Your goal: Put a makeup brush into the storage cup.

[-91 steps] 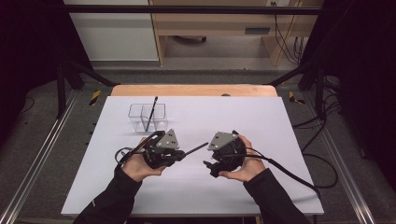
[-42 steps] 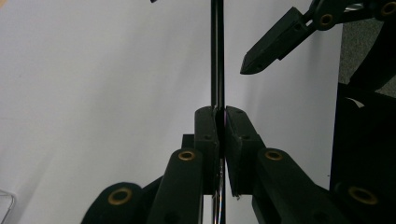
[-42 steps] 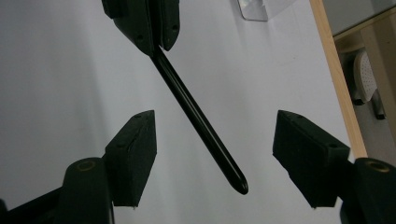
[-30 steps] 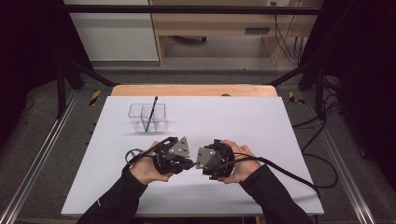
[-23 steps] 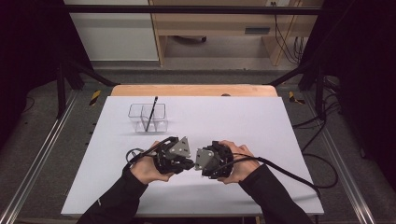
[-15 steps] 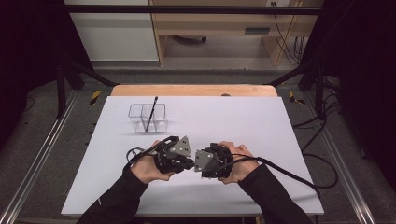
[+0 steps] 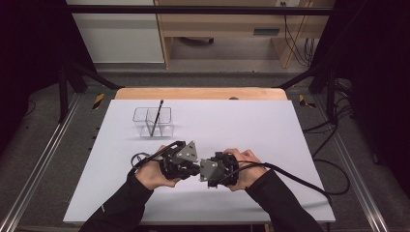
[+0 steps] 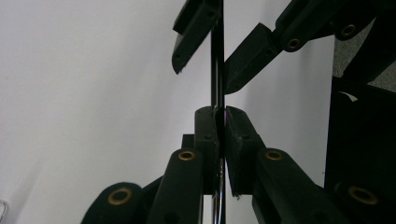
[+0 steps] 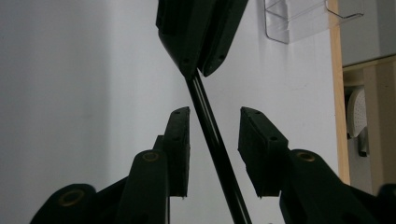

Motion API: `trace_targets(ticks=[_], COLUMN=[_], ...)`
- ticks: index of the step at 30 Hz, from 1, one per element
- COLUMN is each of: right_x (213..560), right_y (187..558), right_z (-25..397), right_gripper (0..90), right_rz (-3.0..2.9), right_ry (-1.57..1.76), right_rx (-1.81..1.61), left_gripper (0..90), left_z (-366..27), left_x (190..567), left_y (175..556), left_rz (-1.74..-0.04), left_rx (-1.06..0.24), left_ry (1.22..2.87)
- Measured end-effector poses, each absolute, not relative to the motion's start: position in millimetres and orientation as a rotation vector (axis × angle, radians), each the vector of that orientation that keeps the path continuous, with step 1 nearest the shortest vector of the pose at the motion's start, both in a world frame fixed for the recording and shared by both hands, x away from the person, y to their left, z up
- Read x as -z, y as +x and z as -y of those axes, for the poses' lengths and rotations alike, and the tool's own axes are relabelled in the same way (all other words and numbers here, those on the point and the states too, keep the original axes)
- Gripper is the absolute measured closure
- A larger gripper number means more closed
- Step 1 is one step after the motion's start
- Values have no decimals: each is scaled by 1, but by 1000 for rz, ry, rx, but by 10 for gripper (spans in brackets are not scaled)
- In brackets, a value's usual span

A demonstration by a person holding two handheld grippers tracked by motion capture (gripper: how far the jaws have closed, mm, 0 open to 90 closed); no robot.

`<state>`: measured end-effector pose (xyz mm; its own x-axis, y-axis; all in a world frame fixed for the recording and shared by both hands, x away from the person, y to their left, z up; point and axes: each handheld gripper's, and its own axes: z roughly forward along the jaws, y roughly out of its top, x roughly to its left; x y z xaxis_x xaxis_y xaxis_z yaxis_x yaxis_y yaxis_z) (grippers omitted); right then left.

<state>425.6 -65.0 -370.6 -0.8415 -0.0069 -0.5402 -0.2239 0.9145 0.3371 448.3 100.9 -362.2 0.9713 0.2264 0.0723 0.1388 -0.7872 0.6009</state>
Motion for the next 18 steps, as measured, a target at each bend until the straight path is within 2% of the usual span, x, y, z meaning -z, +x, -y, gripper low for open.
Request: trace_targets(ticks=[18], right_x=[373], right_y=[423], right_z=[64], right_gripper=[771], right_rz=[-2541], right_ry=[-205], right_rx=[-493], left_gripper=[834], left_z=[-100], left_x=[364], left_y=[448], left_rz=[-243], left_rx=[-168], left_ry=[2501])
